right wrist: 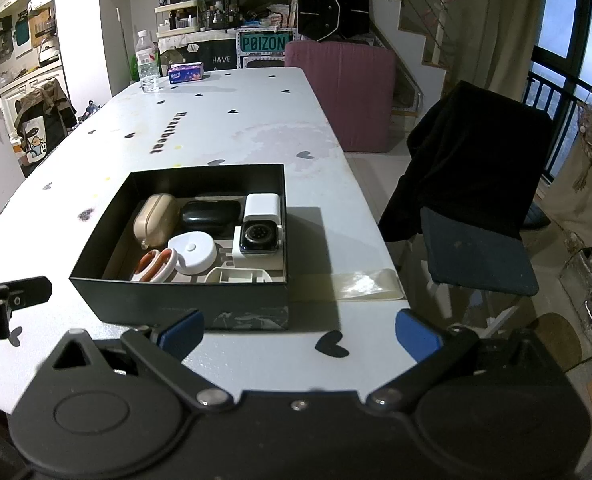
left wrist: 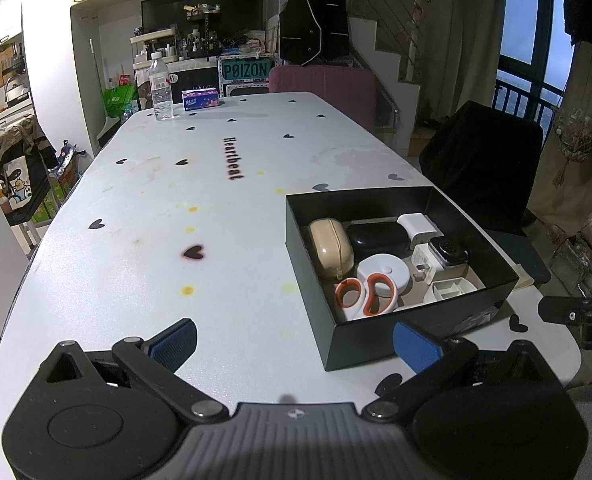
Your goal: Organize rigid objects
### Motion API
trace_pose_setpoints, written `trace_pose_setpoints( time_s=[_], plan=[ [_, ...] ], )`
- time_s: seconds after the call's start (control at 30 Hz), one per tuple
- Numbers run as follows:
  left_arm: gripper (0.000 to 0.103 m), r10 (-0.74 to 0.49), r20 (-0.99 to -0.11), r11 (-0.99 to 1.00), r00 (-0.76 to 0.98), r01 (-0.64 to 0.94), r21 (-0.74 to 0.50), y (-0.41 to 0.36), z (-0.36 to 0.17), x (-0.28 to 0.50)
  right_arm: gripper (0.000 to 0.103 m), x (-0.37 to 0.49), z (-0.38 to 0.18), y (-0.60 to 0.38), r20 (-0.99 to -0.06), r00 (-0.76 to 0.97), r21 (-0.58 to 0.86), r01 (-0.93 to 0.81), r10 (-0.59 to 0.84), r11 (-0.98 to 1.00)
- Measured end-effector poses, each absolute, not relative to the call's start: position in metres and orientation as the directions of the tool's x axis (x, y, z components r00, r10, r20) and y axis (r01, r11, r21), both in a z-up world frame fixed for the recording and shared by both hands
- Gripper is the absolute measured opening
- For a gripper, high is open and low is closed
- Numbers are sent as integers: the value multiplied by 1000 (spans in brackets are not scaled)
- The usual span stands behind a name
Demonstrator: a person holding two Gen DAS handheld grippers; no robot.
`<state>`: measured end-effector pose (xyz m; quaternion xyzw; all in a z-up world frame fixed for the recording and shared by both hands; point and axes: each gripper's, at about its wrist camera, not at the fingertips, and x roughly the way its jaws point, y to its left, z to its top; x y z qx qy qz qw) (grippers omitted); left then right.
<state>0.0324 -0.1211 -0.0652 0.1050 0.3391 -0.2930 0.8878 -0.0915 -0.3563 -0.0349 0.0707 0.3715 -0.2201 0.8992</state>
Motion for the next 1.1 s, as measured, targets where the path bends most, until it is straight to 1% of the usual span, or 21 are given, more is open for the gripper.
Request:
trace_pose_setpoints(
  time_s=[1.1],
  plan=[
    [103,-442,-666,807,600,590,-4,-120,-71,27,103,-91,-37,-356,-703,623,-38,450,-344,892]
  ],
)
